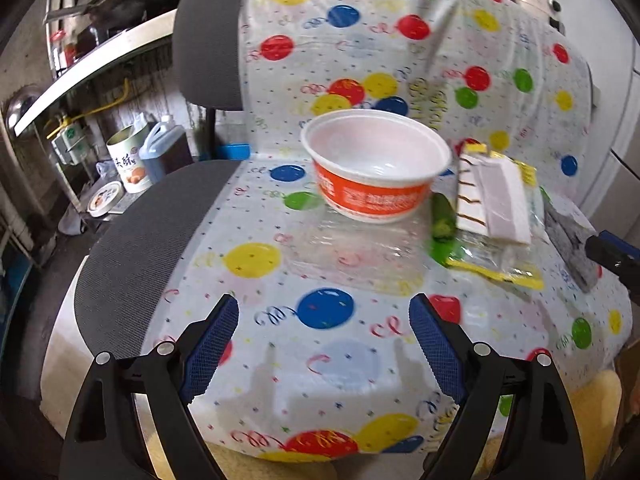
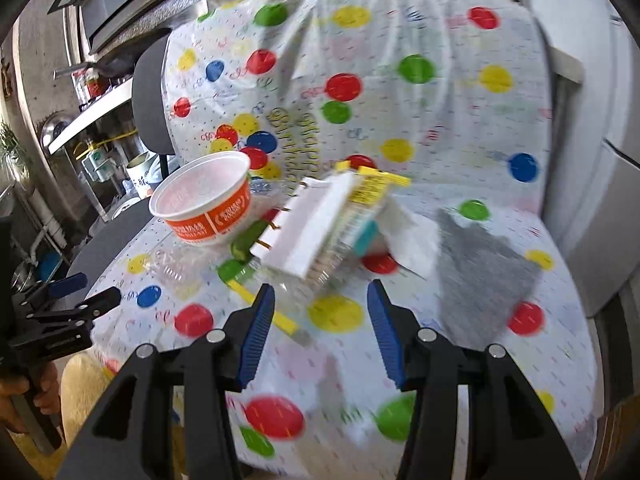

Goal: Collect trash
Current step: 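Grasp the paper bowl rim with the left gripper while the right grasps the white wrapper, then carry the bowl and wrapper to the wastebasket and release both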

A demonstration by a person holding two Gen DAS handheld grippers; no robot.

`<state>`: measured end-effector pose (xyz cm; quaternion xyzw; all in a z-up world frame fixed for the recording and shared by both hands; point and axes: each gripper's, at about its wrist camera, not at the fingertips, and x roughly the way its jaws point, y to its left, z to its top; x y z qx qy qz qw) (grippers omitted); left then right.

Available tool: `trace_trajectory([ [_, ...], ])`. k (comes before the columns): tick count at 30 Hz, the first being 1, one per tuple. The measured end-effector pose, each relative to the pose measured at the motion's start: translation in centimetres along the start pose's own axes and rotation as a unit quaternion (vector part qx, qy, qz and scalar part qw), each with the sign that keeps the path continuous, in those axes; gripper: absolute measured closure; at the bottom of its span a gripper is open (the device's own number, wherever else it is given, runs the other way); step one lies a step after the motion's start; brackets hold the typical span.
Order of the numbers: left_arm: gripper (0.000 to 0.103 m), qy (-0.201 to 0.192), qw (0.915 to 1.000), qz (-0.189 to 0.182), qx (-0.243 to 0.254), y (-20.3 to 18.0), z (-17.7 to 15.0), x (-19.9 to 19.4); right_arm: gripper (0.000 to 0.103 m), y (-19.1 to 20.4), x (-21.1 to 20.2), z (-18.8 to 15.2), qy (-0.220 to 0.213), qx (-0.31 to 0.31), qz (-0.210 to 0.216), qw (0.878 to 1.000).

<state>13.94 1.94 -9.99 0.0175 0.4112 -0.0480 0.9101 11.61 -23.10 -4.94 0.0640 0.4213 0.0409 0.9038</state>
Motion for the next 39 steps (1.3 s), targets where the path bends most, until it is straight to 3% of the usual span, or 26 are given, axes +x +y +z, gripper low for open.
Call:
trace_trajectory([
  [9, 0.016, -0.019, 0.9994, 0.005, -0.028, 1.8, 5.6, 2.7, 0.055, -1.0, 6.4, 2.6, 0.024, 0.022, 0.009, 0.999],
  [13, 0.017, -0.019, 0.9994, 0.005, -0.029, 1.5, 7.7, 4.7, 0.063, -1.5, 8.1, 3.1, 0.037, 0.034, 0.022, 0.998],
  [23, 0.018, 0.027, 0.9993, 0.002, -0.026, 1.1, 9.0, 10.4, 0.063, -1.7, 10.8, 4.8, 0.040, 0.035, 0.018, 0.998],
  [24, 0.018, 0.032, 0.9991, 0.002, -0.027, 1.2, 9.0, 10.8, 0.069, -1.4, 11.0, 5.0, 0.040, 0.026, 0.015, 0.999],
  [25, 0.018, 0.037, 0.9989, -0.002, -0.029, 1.2, 9.0, 11.3, 0.086, -1.2, 11.1, 5.1, 0.041, 0.021, 0.016, 0.999],
  [27, 0.034, 0.044, 0.9985, -0.007, -0.033, 1.3, 9.0, 11.8, 0.099, -1.2, 11.0, 5.3, 0.038, 0.024, 0.018, 0.999],
  [28, 0.039, 0.049, 0.9981, -0.010, -0.036, 1.3, 9.0, 12.0, 0.100, -1.2, 10.7, 5.3, 0.031, 0.024, 0.019, 0.999],
  [30, 0.069, 0.050, 0.9976, -0.020, -0.043, 1.5, 9.0, 12.0, 0.100, -0.9, 9.7, 5.3, 0.015, 0.019, 0.022, 0.999],
  [32, 0.088, 0.042, 0.9973, -0.028, -0.054, 1.7, 9.2, 11.5, 0.101, -0.8, 8.3, 5.4, 0.000, 0.017, 0.024, 1.000],
  [35, 0.097, 0.009, 0.9964, -0.047, -0.070, 2.0, 9.7, 9.4, 0.101, -0.9, 6.3, 5.7, -0.018, 0.015, 0.024, 0.999],
  [39, 0.098, -0.031, 0.9949, -0.057, -0.078, 1.9, 10.2, 5.6, 0.101, -1.2, 3.0, 6.0, -0.051, 0.013, 0.018, 0.998],
])
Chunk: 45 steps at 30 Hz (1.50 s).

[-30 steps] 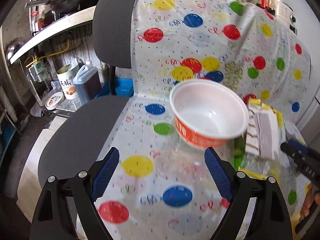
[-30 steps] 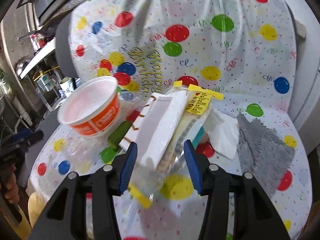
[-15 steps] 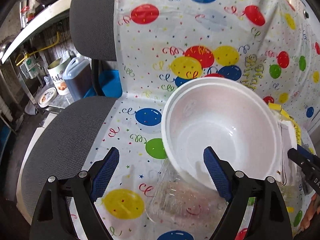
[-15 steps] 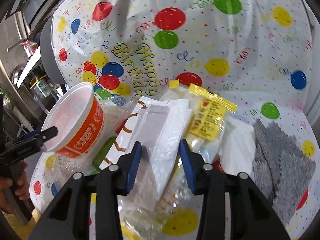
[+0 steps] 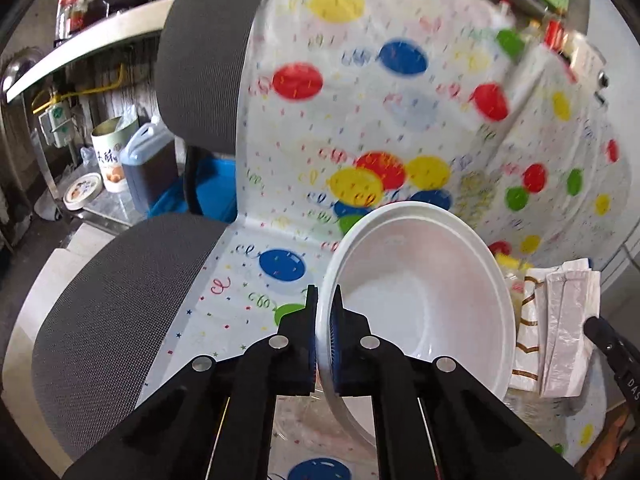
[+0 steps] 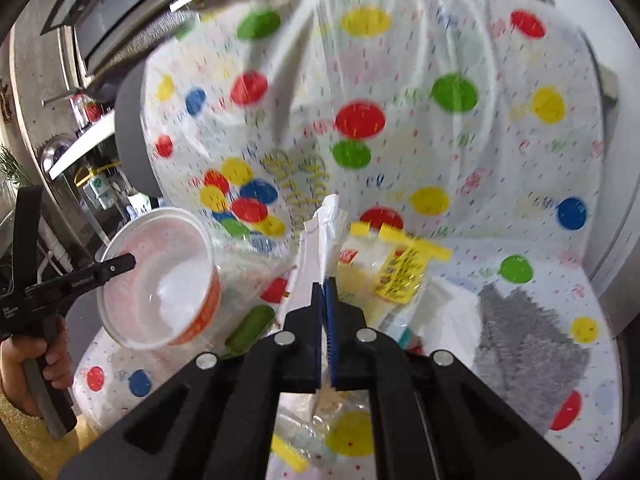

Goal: Collect trash
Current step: 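Carry the bowl and wrapper to the wastebasket and release both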

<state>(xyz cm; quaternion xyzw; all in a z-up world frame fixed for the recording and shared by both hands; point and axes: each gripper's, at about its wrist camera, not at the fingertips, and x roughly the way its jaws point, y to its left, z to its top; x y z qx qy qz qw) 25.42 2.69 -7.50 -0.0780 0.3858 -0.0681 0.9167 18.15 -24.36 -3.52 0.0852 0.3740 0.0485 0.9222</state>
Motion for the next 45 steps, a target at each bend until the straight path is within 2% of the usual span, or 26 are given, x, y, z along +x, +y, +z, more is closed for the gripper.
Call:
trace_trajectory([
  [4, 0.098, -0.022, 0.9991, -0.032, 0.015, -1.7, -0.3, -3.5, 0.101, -0.8, -3.8, -0.2, -0.024, 0.007, -0.013, 1.000],
  [8, 0.097, -0.025, 0.9956, -0.077, 0.048, -5.4, -2.2, -6.2, 0.101, -2.0, -7.3, -1.4, -0.043, 0.017, -0.028, 0.999],
  [14, 0.097, -0.003, 0.9864, -0.134, 0.096, -12.9, -6.7, -8.0, 0.101, -5.8, -13.7, -5.1, -0.059, 0.027, -0.112, 0.992],
  [20, 0.097, 0.034, 0.9664, -0.197, 0.162, -20.8, -11.6, -8.0, 0.101, -11.1, -19.7, -9.5, -0.059, 0.070, -0.189, 0.978],
  [21, 0.097, 0.038, 0.9610, -0.209, 0.177, -22.4, -12.7, -8.0, 0.101, -12.0, -20.6, -10.4, -0.059, 0.078, -0.199, 0.975],
  [27, 0.097, 0.058, 0.9386, -0.248, 0.233, -28.7, -17.4, -8.6, 0.101, -15.9, -25.4, -15.6, -0.052, 0.125, -0.258, 0.957],
  [33, 0.097, 0.074, 0.9098, -0.286, 0.292, -34.9, -22.2, -9.4, 0.100, -18.6, -29.7, -20.5, -0.050, 0.170, -0.308, 0.935],
  [35, 0.097, 0.077, 0.9025, -0.295, 0.304, -36.4, -23.3, -9.5, 0.101, -19.3, -30.7, -21.6, -0.050, 0.184, -0.316, 0.929],
  [39, 0.097, 0.081, 0.8955, -0.300, 0.319, -38.8, -25.3, -9.6, 0.100, -20.7, -32.1, -23.2, -0.047, 0.201, -0.331, 0.921],
  [45, 0.097, 0.101, 0.8750, -0.296, 0.370, -43.8, -29.8, -8.3, 0.100, -22.4, -33.1, -24.6, -0.056, 0.220, -0.335, 0.914],
])
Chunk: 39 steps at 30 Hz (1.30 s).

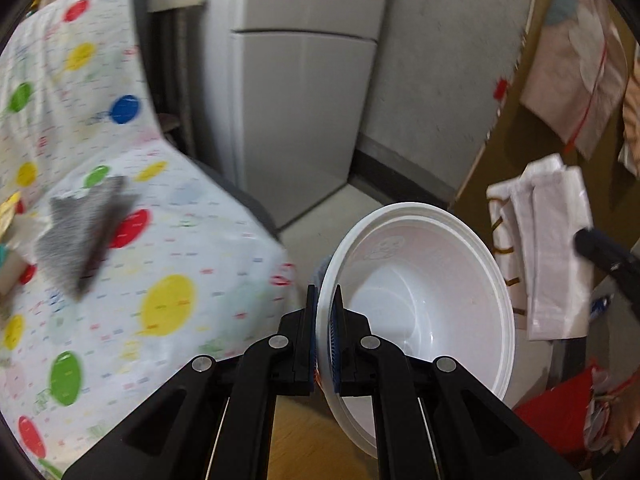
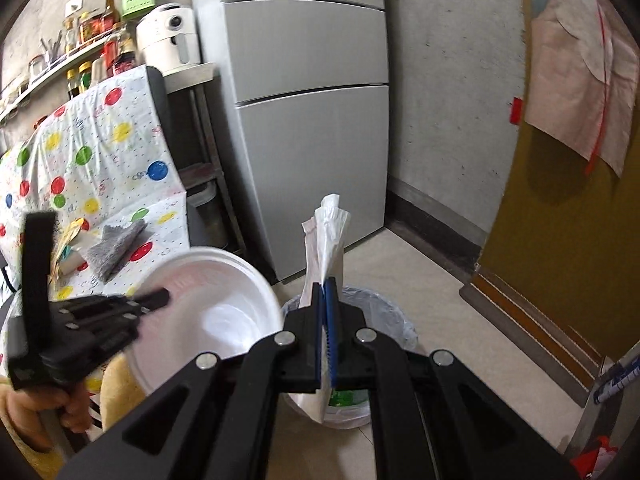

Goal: Collect trash
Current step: 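Carry the bowl and wrapper to the wastebasket and release both, then move both grippers back over the chair toward the grey cloth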

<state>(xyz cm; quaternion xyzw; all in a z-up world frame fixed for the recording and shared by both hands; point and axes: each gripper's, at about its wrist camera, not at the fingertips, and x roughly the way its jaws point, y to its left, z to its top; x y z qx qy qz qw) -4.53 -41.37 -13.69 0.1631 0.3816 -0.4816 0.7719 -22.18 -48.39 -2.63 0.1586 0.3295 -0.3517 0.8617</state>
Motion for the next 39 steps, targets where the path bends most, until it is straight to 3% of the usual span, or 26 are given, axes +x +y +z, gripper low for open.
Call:
trace_trajectory([
  [7, 0.097, 0.053, 0.9984, -0.006, 0.018, -2.7, 0.8, 6.7, 0.101, -2.3, 1.0, 0.3, -0.006, 0.025, 0.000, 1.000],
  [13, 0.097, 0.073, 0.9969, 0.000, 0.029, -4.5, 1.6, 10.5, 0.101, -4.2, 3.3, 0.7, 0.006, 0.043, 0.009, 0.999],
  [16, 0.083, 0.092, 0.9954, -0.014, 0.024, -4.8, 2.3, 12.2, 0.100, -5.0, 6.1, 0.0, 0.033, 0.058, 0.028, 0.997],
  [18, 0.050, 0.093, 0.9954, -0.013, 0.022, -4.7, 2.5, 12.9, 0.100, -5.2, 8.8, -0.6, 0.063, 0.062, 0.024, 0.996],
  [23, 0.047, 0.068, 0.9971, -0.035, -0.003, -3.7, 3.1, 11.0, 0.091, -5.2, 13.1, -2.3, 0.119, 0.086, 0.027, 0.989],
  [25, 0.047, 0.053, 0.9981, -0.033, -0.004, -3.2, 3.4, 9.7, 0.069, -4.9, 13.1, -2.5, 0.121, 0.090, 0.025, 0.988],
  [34, 0.041, -0.014, 0.9997, -0.021, -0.007, 0.0, 3.4, 2.3, 0.068, -2.9, 8.1, -0.8, 0.078, 0.065, 0.020, 0.995],
  [39, 0.040, -0.021, 0.9996, -0.016, -0.006, 2.2, 2.0, -1.4, 0.068, -0.5, 5.5, 0.2, 0.063, 0.037, 0.039, 0.997],
])
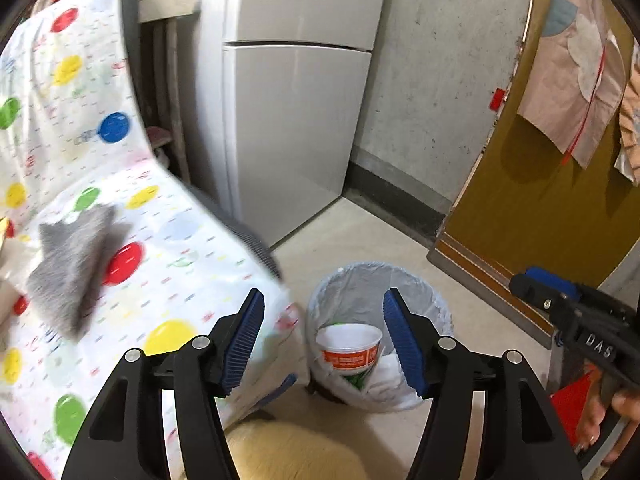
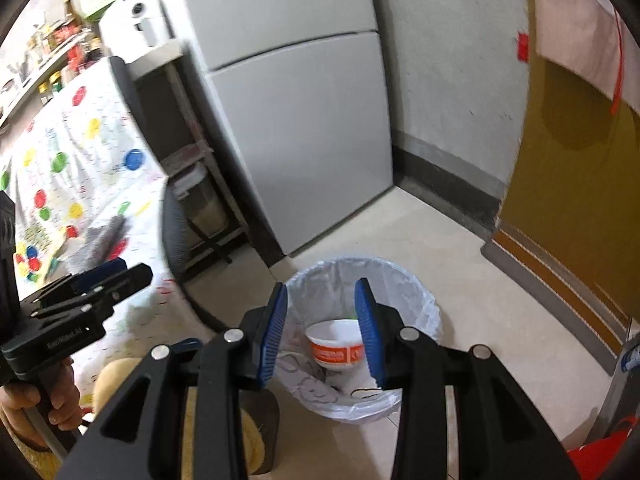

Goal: Collect trash
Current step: 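Move both grippers back over the chair toward the grey cloth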

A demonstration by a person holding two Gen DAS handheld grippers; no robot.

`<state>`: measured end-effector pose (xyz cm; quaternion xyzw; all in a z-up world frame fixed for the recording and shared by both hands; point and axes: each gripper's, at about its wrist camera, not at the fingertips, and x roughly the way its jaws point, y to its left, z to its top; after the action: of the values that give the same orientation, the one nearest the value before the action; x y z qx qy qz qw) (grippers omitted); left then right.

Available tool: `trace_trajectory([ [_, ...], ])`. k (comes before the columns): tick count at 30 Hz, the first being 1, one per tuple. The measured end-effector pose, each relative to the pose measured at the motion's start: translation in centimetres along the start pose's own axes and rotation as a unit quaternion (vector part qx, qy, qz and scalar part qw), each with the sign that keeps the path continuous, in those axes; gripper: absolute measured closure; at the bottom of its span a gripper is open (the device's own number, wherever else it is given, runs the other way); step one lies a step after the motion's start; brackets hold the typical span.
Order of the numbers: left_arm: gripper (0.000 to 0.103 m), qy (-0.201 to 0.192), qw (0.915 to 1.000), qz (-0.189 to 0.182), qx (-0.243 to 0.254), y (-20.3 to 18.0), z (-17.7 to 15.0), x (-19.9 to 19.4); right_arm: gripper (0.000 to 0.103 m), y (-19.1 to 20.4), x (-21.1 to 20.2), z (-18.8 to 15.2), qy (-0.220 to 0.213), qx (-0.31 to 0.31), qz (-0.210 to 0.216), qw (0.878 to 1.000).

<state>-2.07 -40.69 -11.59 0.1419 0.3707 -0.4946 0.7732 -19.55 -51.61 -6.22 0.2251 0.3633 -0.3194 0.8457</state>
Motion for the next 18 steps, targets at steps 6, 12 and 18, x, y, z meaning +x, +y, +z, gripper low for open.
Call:
trace_trajectory([
  [6, 0.034, 0.010, 0.9977, 0.059, -0.032, 5.1, -2.7, -4.5, 0.061, 5.1, -2.1, 0.4, -0.019, -0.040, 0.029, 0.999],
  [12, 0.028, 0.009, 0.9851, 0.149, -0.084, 11.9, -6.7, -10.0, 0.051, 10.6, -2.2, 0.2, -0.027, -0.080, 0.059, 0.995],
  [18, 0.023, 0.007, 0.9675, 0.214, -0.134, 17.2, -10.5, -14.5, 0.051, 15.5, -1.1, -0.6, 0.004, -0.120, 0.106, 0.987],
])
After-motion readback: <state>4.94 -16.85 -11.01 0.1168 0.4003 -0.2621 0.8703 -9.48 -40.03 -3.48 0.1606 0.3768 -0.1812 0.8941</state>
